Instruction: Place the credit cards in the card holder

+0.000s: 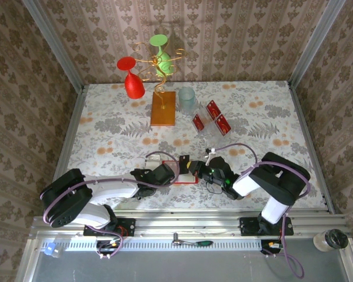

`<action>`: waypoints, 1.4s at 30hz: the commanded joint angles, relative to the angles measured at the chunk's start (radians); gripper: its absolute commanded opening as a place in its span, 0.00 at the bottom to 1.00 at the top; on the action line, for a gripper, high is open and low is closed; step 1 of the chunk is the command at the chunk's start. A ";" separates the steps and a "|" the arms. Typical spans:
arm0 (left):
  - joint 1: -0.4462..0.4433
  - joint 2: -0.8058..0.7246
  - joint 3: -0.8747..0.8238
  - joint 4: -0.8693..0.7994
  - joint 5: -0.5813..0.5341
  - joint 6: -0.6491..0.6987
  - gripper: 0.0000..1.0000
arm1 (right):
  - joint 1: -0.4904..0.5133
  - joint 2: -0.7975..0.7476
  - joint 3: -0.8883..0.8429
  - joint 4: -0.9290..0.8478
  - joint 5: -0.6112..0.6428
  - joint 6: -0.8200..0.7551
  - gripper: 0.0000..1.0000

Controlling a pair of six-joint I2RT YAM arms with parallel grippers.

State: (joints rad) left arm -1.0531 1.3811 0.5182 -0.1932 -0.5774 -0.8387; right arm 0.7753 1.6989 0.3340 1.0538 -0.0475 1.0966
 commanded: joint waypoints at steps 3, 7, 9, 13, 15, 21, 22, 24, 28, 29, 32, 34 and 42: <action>-0.007 0.004 -0.026 -0.036 -0.010 -0.013 1.00 | 0.012 0.055 0.033 0.085 0.047 -0.001 0.00; -0.008 0.007 -0.028 -0.032 -0.009 -0.014 1.00 | 0.014 0.082 0.041 0.107 0.049 0.006 0.00; -0.010 0.007 -0.029 -0.032 -0.008 -0.014 1.00 | 0.015 0.092 0.042 0.113 0.049 0.009 0.00; -0.011 0.006 -0.032 -0.029 -0.007 -0.018 1.00 | 0.017 0.105 0.042 0.119 0.049 0.015 0.00; -0.012 0.009 -0.032 -0.028 -0.007 -0.017 1.00 | 0.020 0.109 0.040 0.123 0.052 0.019 0.00; -0.015 0.010 -0.033 -0.026 -0.007 -0.020 1.00 | 0.029 0.134 0.033 0.160 0.054 0.062 0.00; -0.015 0.010 -0.033 -0.026 -0.007 -0.020 1.00 | 0.034 0.137 0.032 0.161 0.057 0.064 0.00; -0.017 0.011 -0.037 -0.026 -0.007 -0.022 1.00 | 0.042 0.139 0.030 0.159 0.067 0.069 0.00; -0.018 0.015 -0.037 -0.024 -0.007 -0.023 1.00 | 0.059 0.134 0.015 0.160 0.093 0.076 0.00; -0.018 0.014 -0.037 -0.025 -0.007 -0.023 1.00 | 0.063 0.131 0.013 0.159 0.101 0.077 0.00; -0.019 0.015 -0.036 -0.025 -0.007 -0.024 1.00 | 0.068 0.121 0.007 0.144 0.117 0.087 0.00; -0.019 0.015 -0.038 -0.024 -0.009 -0.023 1.00 | 0.071 0.117 0.004 0.138 0.126 0.092 0.00; -0.021 0.015 -0.041 -0.020 -0.009 -0.026 1.00 | 0.093 0.107 -0.001 0.118 0.152 0.110 0.00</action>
State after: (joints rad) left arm -1.0664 1.3811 0.5041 -0.1780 -0.6018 -0.8608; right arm 0.8429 1.8149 0.3489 1.1969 0.0845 1.1870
